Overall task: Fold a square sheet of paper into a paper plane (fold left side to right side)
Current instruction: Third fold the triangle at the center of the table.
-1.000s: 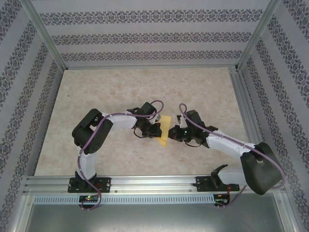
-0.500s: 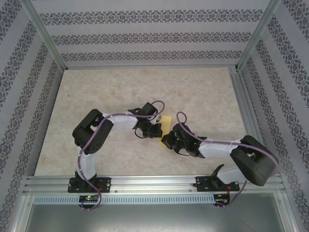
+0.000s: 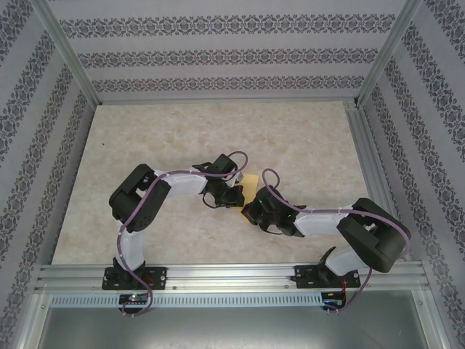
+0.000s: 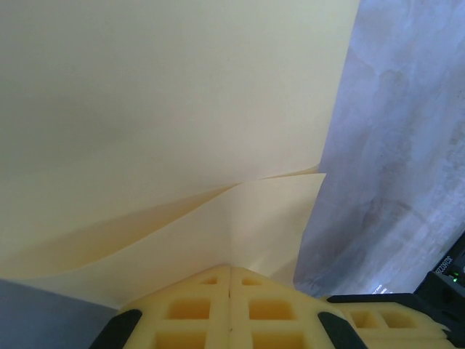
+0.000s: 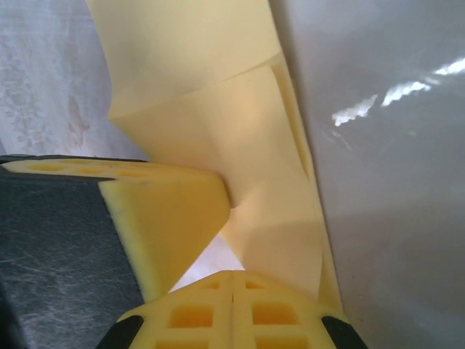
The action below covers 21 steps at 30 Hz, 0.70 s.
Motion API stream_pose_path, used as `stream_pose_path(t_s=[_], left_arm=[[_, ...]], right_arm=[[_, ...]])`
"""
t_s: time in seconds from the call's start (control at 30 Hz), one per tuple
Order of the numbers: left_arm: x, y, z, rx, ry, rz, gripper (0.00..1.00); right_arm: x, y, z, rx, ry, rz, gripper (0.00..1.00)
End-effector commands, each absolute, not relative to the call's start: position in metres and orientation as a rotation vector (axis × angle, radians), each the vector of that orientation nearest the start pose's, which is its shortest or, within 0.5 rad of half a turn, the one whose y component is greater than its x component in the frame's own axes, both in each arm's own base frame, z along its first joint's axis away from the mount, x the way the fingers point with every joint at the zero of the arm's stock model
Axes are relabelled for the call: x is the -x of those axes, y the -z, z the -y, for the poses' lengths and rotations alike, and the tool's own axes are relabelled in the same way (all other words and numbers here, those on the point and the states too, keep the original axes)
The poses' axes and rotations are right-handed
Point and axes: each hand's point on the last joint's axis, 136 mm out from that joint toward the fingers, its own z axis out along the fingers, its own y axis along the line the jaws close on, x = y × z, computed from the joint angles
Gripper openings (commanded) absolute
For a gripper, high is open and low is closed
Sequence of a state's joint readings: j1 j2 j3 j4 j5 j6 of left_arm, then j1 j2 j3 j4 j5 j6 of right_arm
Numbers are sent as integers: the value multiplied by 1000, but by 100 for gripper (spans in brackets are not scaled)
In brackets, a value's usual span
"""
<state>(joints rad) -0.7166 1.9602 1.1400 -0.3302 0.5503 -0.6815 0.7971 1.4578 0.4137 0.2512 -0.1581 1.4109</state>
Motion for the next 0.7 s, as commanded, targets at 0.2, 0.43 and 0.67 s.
stream_pose_path(t_s=[0.2,0.43,0.67], left_arm=[[-244,12,331,-245,887,-3082,4],[-246,12,331,-245,879,-3079,4],[-247,10,332,-244,877,-3074,4]], right_arm=[[-192,9,-239,-845,-1021,-2668,0],[-170,11,-223,-841,-952,-2715,0],[-167,-10,-196,-801,-884,-2658,0]])
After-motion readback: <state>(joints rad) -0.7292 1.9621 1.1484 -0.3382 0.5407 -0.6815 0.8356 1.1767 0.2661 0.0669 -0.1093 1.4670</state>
